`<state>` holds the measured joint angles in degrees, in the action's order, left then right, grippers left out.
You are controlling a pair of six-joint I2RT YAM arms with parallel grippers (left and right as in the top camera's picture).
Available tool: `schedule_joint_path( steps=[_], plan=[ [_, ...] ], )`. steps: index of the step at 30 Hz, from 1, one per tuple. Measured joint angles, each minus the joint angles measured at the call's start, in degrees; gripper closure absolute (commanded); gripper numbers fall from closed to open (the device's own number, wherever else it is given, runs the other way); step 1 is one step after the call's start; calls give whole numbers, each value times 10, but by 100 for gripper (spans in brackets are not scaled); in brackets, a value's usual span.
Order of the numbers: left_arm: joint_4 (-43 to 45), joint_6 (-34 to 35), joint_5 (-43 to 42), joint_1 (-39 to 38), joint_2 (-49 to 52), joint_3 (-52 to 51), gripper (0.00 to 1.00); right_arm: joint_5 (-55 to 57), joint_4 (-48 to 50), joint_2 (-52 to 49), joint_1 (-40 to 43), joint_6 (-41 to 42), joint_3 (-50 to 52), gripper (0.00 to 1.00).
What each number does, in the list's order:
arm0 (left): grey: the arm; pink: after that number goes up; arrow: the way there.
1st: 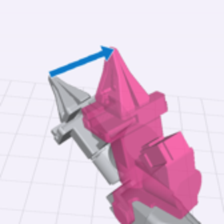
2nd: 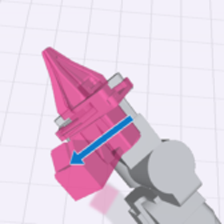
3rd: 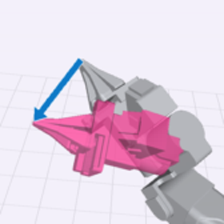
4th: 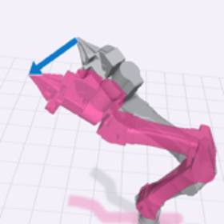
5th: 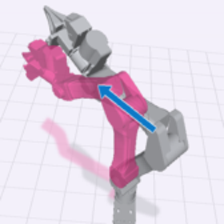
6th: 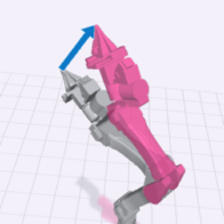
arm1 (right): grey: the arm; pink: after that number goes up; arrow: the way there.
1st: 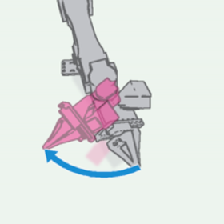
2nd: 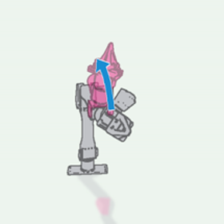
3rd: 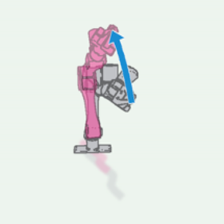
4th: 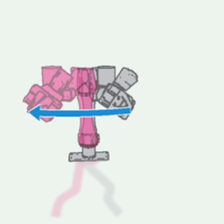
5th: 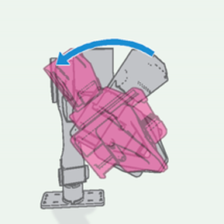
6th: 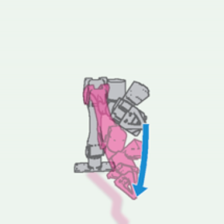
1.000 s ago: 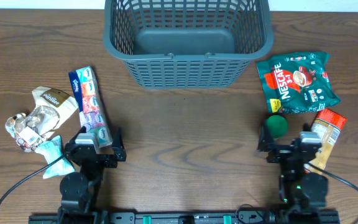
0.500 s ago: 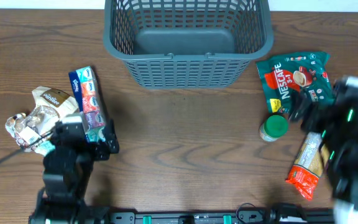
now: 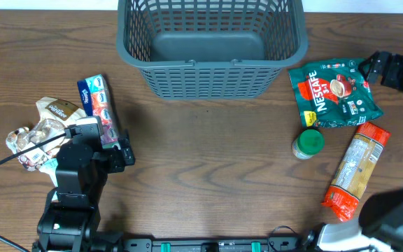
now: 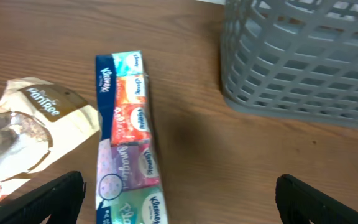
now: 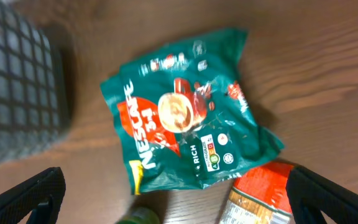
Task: Pack container
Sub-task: 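Lower the right gripper onto the Nescafe pouch top and close it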
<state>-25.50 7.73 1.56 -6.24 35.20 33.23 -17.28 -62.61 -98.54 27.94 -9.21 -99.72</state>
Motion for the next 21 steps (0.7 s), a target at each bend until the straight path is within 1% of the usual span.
schedule_joint_path(
  steps=[5, 9, 14, 21],
  plan=[
    [0, 0, 8, 0, 0, 0, 2, -40, -18, -85, 19, -85, 0, 1],
    [0, 0, 12, 0, 0, 0, 1, -50, -3, -139, 21, -128, 0, 1],
    [-2, 0, 21, 0, 0, 0, 1, -54, 42, -169, 24, -148, 0, 1],
    [-4, 0, 28, 0, 0, 0, 1, -55, 87, -178, 31, -158, 0, 1]
  ],
)
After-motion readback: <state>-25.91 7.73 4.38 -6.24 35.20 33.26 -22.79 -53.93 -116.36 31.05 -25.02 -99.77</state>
